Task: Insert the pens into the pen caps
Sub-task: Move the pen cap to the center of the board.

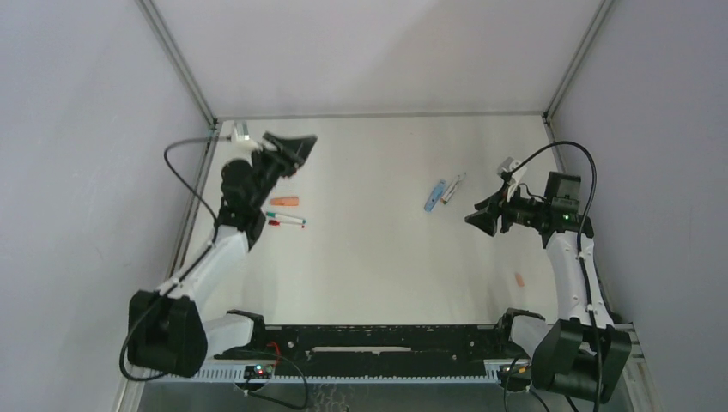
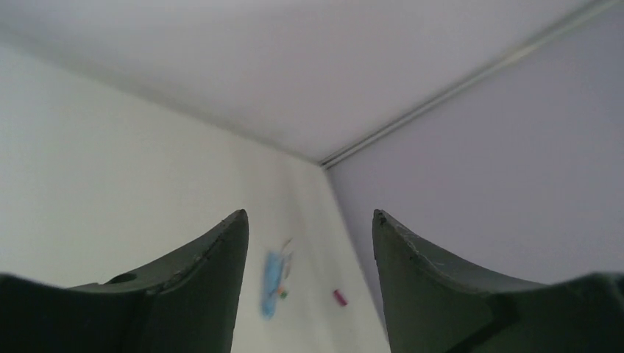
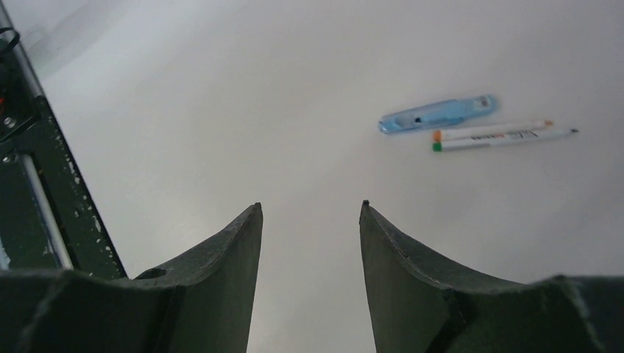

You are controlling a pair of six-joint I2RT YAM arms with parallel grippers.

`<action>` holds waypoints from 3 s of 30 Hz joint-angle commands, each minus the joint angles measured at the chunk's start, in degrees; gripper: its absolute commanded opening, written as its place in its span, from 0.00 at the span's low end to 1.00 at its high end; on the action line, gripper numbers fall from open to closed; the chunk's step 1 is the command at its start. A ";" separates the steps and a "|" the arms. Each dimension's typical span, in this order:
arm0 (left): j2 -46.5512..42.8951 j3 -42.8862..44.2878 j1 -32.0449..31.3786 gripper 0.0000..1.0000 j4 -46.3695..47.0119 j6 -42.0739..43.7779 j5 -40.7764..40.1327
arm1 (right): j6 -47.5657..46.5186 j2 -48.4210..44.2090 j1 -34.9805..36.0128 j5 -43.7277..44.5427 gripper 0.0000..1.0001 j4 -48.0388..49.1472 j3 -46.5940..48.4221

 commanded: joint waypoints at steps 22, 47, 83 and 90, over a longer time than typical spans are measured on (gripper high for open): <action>21.53 48.78 -3.35 1.00 -33.45 46.72 20.85 | -2.62 10.55 -15.26 16.82 0.58 0.85 2.81; 22.23 45.20 -4.81 1.00 -45.12 67.92 1.24 | -12.89 10.98 -21.00 27.82 0.58 -10.45 2.81; 23.98 43.26 -5.28 1.00 -43.72 72.74 -6.23 | -11.63 9.83 -7.12 52.82 0.45 -12.50 -11.96; 23.97 43.15 -5.28 1.00 -43.72 72.92 -6.68 | -9.28 12.30 -4.28 54.71 0.22 -10.01 -11.91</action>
